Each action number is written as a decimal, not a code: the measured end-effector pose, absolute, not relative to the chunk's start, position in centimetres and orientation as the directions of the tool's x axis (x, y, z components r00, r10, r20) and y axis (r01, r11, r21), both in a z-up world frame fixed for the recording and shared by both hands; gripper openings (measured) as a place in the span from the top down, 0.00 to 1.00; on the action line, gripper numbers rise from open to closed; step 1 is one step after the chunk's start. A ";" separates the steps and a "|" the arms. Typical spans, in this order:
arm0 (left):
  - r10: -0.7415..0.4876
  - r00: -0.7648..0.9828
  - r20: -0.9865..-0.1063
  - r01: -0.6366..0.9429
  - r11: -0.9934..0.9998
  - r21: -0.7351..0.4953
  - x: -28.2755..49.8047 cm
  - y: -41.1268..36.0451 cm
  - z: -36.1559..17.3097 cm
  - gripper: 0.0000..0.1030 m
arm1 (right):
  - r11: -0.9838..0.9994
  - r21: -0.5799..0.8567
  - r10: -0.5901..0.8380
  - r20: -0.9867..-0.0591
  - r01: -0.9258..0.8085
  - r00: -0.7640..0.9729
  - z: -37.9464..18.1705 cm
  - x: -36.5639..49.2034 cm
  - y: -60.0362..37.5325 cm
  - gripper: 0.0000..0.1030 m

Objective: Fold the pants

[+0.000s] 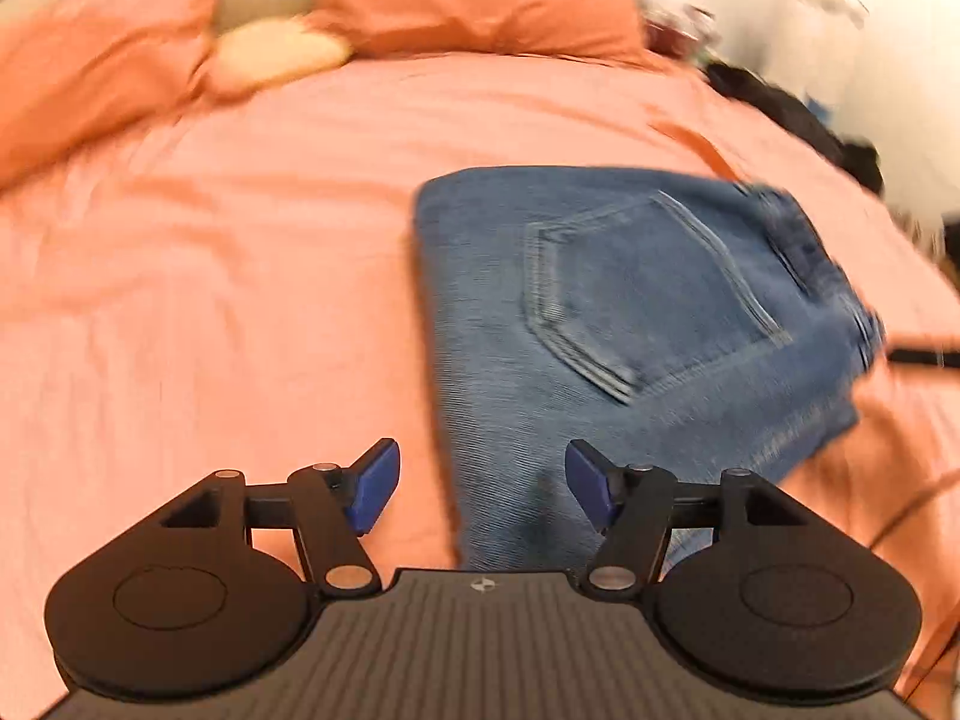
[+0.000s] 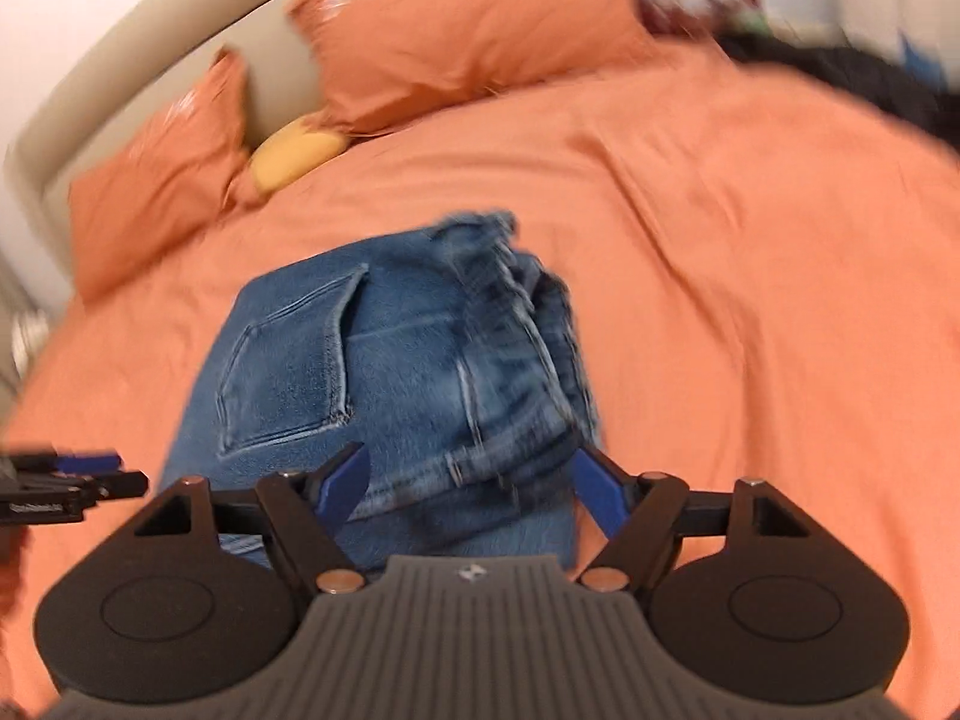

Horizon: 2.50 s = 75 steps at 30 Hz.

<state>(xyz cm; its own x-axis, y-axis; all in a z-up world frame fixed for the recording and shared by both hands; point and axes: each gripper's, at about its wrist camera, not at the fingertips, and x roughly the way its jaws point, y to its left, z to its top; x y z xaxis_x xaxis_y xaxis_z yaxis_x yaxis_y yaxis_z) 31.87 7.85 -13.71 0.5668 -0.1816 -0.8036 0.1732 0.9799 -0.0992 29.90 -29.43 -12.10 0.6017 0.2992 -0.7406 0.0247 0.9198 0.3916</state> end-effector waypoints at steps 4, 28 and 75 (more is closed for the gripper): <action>-0.264 0.531 -0.805 0.104 0.963 -0.247 33.8 10.1 -14.6 0.23 | 0.850 0.505 0.343 -0.747 0.151 0.570 -15.3 30.9 -31.3 0.29; -0.458 0.497 -0.737 0.048 0.863 -0.503 38.8 11.0 -18.2 0.68 | 0.677 0.721 0.533 -0.619 0.148 0.577 -18.5 33.7 -32.8 0.49; -0.146 0.599 -0.787 -0.084 0.966 -0.243 23.3 42.1 -15.1 0.77 | 0.696 0.692 0.715 -0.645 -0.190 0.268 -19.2 29.7 5.7 0.61</action>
<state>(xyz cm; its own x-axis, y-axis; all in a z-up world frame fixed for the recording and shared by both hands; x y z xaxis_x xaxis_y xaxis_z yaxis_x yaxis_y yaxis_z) 23.33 42.09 -15.13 0.5993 -0.1460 -0.7871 -0.0837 0.9664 -0.2430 29.67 5.72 -19.19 0.2681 0.7152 -0.6455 -0.1905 0.6961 0.6922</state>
